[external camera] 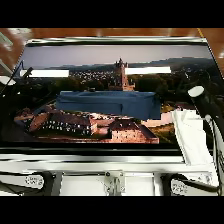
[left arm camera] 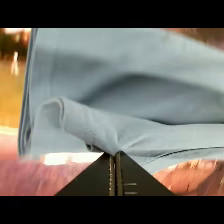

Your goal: Fold the shirts.

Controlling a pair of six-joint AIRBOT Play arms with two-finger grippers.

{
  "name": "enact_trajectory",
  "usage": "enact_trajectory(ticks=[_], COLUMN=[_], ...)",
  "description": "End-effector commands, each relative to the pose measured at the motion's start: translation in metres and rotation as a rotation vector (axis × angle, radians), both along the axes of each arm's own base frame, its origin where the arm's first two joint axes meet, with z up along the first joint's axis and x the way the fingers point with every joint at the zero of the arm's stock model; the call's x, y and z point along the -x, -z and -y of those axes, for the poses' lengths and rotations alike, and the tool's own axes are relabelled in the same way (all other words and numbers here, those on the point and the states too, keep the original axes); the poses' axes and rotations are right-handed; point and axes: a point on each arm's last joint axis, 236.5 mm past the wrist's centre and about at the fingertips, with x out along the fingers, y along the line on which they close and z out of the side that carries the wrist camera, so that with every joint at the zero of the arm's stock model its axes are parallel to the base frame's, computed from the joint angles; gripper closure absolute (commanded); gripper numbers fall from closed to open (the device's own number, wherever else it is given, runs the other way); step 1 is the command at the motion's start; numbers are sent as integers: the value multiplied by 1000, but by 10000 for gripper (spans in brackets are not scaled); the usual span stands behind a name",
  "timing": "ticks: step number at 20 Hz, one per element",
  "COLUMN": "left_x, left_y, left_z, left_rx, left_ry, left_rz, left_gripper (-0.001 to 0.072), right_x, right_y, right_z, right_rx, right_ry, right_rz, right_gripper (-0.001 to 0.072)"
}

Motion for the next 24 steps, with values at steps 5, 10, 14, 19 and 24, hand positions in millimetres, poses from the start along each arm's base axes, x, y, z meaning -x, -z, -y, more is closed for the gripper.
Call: enact_trajectory(ticks=[5, 10, 14, 19, 24], left_x=[-35, -26, -12, -4, -12], left_y=[48, 32, 16, 8, -10], left_z=[1, -18, -21, -2, 41], left_rx=[48, 73, 95, 97, 174], left_ry=[-72, -60, -18, 42, 126], left_rz=[-97, -130, -167, -177, -109], left_gripper=[392, 120, 120, 121, 128], right_x=[-46, -19, 18, 10, 4], right_y=[63, 60, 78, 102, 118], right_z=[8, 47, 67, 31, 1], right_rx=[-3, 158, 85, -93, -166], right_ry=[31, -132, -134, -90, -86], right_rz=[-70, -85, -253, -293, -309], right_gripper=[242, 114, 38, 37, 124])
